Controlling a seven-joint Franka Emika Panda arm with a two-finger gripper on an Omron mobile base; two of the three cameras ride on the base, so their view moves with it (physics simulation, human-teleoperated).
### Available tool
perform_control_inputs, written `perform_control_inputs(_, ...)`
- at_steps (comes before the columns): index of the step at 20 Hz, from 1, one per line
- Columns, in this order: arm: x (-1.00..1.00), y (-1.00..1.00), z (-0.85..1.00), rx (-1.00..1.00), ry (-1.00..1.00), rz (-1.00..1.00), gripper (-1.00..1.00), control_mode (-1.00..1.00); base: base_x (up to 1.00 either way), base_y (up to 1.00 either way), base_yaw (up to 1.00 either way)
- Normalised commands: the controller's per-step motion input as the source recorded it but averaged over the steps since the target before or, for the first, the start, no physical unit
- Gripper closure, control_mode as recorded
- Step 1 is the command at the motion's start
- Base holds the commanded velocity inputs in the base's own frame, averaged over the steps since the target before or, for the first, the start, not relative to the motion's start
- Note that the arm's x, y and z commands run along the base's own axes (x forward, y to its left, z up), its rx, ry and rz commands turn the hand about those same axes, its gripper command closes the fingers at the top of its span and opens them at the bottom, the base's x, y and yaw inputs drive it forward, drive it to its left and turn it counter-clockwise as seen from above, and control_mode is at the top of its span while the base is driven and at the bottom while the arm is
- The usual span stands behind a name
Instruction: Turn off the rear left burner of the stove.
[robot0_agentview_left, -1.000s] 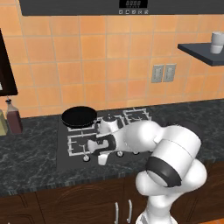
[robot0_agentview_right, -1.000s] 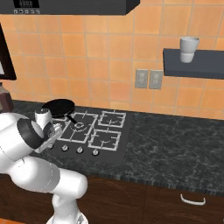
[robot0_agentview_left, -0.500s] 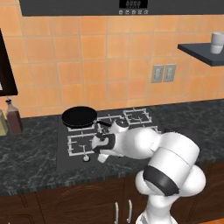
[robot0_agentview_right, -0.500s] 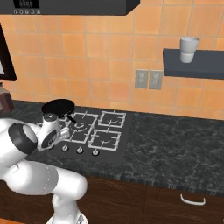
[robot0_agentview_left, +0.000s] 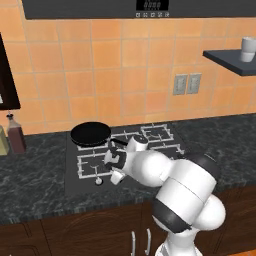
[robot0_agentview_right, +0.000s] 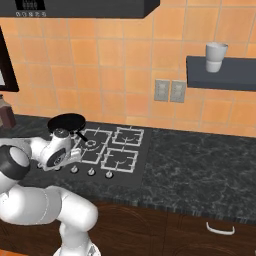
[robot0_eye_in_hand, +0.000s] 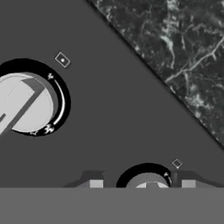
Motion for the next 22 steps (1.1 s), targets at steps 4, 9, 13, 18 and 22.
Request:
perform_control_inputs(4,0.17,0.43,0.0,0.1,-0.1,-0.85,1.0,-1.0,0.0,0.0,0.0)
perform_control_inputs(9,0.15,0.46,-0.03,0.15,-0.03,-0.82,1.0,-1.0,0.0,0.0,0.0)
perform_control_inputs(13,0.17,0.5,0.0,0.08,0.0,-0.82,1.0,-1.0,0.0,0.0,0.0)
perform_control_inputs(18,0.01,0.35,0.0,0.05,0.01,-0.91,1.0,-1.0,0.0,0.0,0.0)
perform_control_inputs(22,0.0,0.04,0.0,0.0,0.09,-1.0,1.0,-1.0,0.0,0.0,0.0)
